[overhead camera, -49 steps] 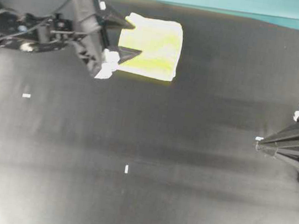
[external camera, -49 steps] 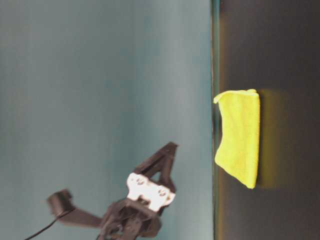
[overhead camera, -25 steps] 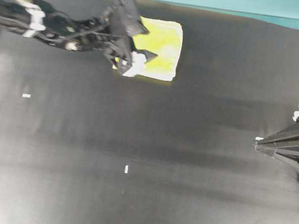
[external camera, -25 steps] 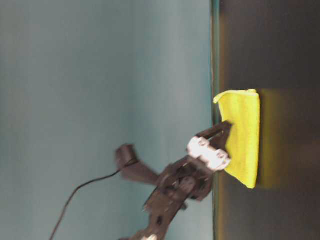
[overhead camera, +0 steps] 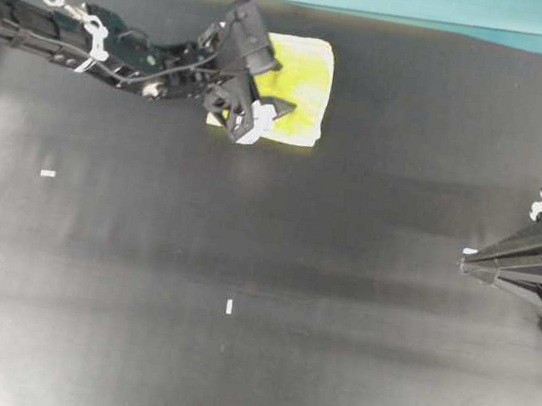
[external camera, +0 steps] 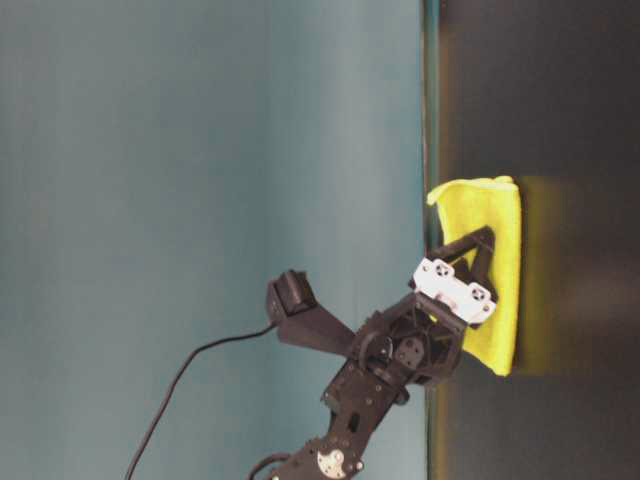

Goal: Push a yellow cloth with the left arm to wipe the desk.
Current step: 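Drag the held cloth with the left gripper toward the near-left table corner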

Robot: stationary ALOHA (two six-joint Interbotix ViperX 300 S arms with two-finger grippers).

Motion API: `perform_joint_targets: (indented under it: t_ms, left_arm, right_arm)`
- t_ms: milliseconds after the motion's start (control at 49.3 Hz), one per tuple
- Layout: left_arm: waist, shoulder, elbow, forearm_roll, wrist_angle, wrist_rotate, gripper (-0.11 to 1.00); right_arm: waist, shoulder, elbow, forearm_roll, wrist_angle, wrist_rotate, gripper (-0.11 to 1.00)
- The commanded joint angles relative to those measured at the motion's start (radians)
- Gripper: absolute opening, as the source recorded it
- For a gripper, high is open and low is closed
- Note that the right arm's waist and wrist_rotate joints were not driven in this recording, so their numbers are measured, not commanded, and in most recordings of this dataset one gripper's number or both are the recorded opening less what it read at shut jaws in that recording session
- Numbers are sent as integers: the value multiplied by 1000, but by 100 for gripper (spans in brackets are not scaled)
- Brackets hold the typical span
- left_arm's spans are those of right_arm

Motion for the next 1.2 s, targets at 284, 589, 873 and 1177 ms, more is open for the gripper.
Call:
perform_joint_targets:
  t_ms: [284,589,873,1177]
  left_arm:
    - [-127,-132,230,3,-135,-17,85]
    - [-276,-241,400,3,-155,-25,85]
    - [-476,-250,462,3,-167,-49,85]
    - [-686,-275,500,3,-163,-117,85]
  right_arm:
    - [0,18,-9,3,-5,0,1]
    - [-2,23,-9,11,-5,0,1]
    - [0,25,-9,14,-8,-2,1]
    - [0,25,-9,21,-8,-2,1]
